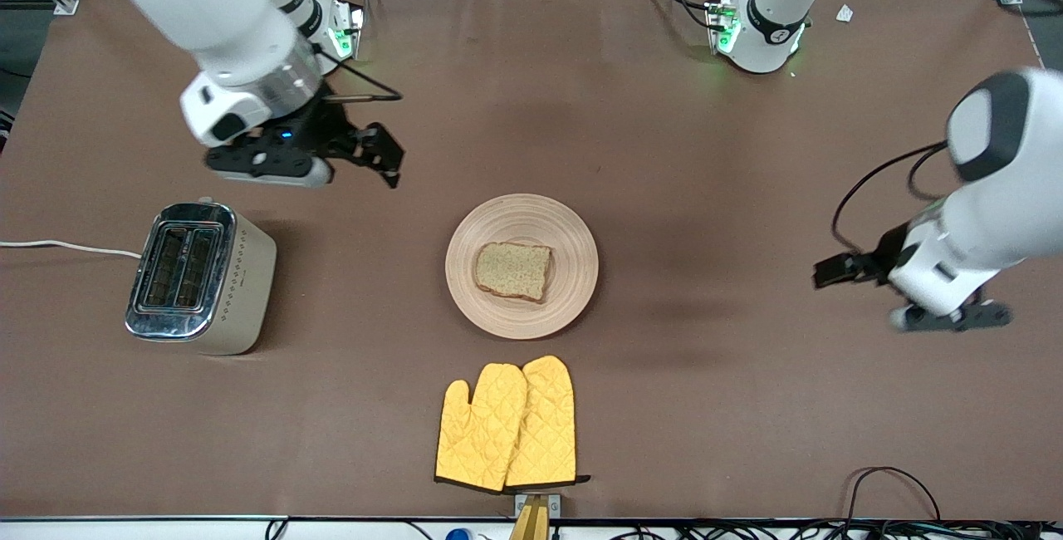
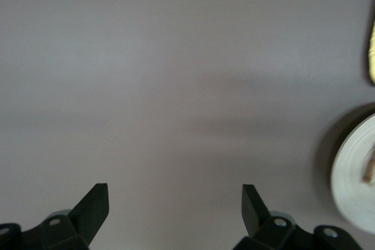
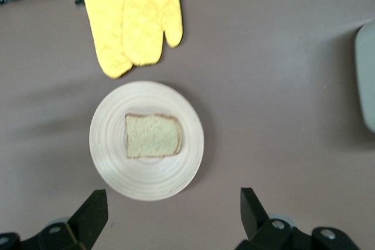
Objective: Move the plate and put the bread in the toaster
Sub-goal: 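Lower the right gripper onto the bread slice while the left gripper withdraws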
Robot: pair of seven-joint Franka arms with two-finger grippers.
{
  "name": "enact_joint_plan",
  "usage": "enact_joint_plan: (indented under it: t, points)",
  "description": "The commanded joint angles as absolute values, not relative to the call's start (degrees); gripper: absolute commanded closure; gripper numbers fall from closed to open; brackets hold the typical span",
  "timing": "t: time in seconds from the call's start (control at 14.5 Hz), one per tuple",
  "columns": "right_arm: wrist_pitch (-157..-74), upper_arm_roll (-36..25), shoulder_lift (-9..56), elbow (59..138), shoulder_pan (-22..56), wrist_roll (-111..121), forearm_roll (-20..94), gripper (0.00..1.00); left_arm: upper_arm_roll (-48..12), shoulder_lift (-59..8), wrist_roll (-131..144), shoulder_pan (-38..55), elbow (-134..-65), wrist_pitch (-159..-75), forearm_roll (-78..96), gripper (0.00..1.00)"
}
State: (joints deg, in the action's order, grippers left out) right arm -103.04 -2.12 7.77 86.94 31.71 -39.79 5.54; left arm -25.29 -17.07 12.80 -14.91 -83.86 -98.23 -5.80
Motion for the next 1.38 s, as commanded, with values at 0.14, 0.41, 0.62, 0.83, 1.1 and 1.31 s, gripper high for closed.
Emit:
enact_joint_plan:
  t: [0.14, 0.41, 0.62, 0.83, 1.1, 1.31]
  points:
    - [-107.90, -2.81, 16.77, 88.33, 33.40, -42.80, 3.25, 0.00, -25.14, -7.56, 12.75, -14.59, -82.72, -88.87, -10.37, 0.00]
    - [-114.59, -2.73, 25.73, 88.77, 33.84, -42.80, 3.34, 0.00, -25.05, -7.56, 12.92, -14.76, -79.28, -82.80, -9.49, 0.00]
    - [-120.21, -2.81, 31.45, 88.86, 35.32, -42.80, 3.34, 0.00, -20.77, -4.15, 12.48, -11.98, -80.24, -82.62, -8.71, 0.00]
    - [-124.97, -2.81, 35.93, 88.86, 36.21, -42.80, 3.34, 0.03, -10.32, -2.21, 12.22, -4.59, -82.43, -82.62, -2.40, 0.00]
    - [-126.91, -2.90, 39.02, 88.86, 37.09, -42.71, 2.90, 0.27, -6.24, 1.92, 12.39, -0.79, -87.61, -82.62, -0.35, 0.00]
    - [-128.84, -2.81, 40.16, 89.12, 37.35, -42.71, 2.90, 0.36, -6.42, 2.46, 12.40, -0.53, -88.33, -82.27, -0.44, 0.00]
